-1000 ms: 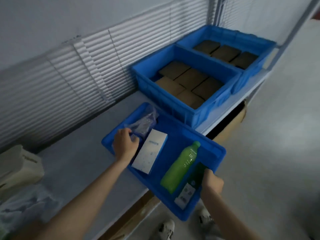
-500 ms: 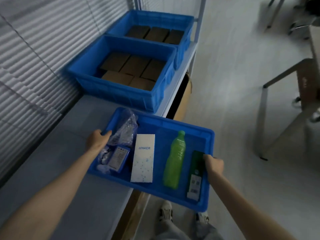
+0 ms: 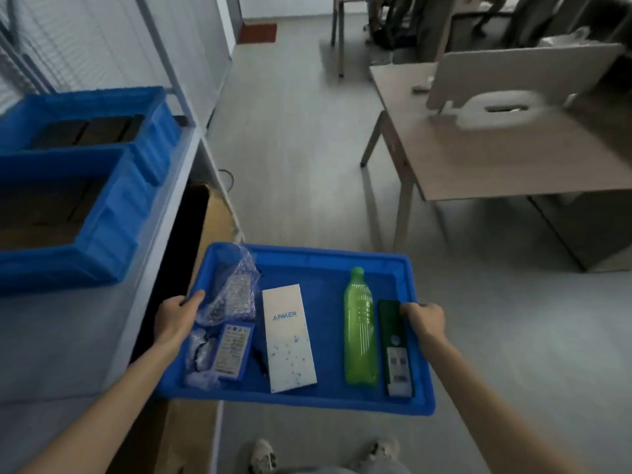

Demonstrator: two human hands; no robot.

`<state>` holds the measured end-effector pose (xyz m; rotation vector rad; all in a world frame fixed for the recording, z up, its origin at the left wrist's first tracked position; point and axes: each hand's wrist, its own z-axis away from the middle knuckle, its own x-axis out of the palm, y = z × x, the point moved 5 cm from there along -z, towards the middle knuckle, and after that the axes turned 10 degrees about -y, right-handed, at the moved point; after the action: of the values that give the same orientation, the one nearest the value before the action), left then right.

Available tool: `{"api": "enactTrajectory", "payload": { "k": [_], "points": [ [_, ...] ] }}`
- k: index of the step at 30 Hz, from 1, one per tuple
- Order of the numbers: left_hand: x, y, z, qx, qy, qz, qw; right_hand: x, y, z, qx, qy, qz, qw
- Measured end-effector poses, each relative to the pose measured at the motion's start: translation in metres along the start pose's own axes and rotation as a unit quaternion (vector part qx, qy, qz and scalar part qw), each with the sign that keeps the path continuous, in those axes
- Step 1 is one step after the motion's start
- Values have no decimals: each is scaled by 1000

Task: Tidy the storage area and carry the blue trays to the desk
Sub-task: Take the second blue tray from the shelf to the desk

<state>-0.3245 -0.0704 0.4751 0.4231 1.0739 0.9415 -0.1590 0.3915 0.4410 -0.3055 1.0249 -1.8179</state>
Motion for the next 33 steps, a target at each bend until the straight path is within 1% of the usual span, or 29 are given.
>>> {"api": "enactTrajectory", "payload": {
  "k": [5, 9, 14, 18, 21, 23, 26, 28, 31, 33],
  "points": [
    [142, 112, 31, 60, -48, -23, 997, -165, 12, -16, 8, 71, -54, 996],
    [266, 202, 61, 122, -120, -51, 984, -301, 26, -22, 12, 166, -83, 983],
    [426, 305, 97, 150, -206, -59, 965, -458, 53, -43, 40, 255, -125, 958],
    [562, 377, 125, 178, -285, -66, 939, -566, 78, -54, 59, 316, -166, 932],
    [659, 435, 135, 188, -338, -84, 918, -635, 90, -68, 54, 345, -204, 915],
    [723, 477, 145, 197, -370, -107, 902, -676, 95, -74, 65, 370, -222, 900],
    [818, 546, 187, 211, -427, -119, 871, -743, 97, -77, 69, 415, -254, 871],
    [882, 588, 215, 233, -446, -127, 855, -794, 99, -83, 75, 448, -269, 849],
    [978, 643, 261, 262, -469, -146, 831, -873, 109, -97, 79, 484, -281, 825],
    [1026, 668, 290, 270, -481, -156, 820, -916, 119, -105, 79, 491, -283, 820]
  ]
}}
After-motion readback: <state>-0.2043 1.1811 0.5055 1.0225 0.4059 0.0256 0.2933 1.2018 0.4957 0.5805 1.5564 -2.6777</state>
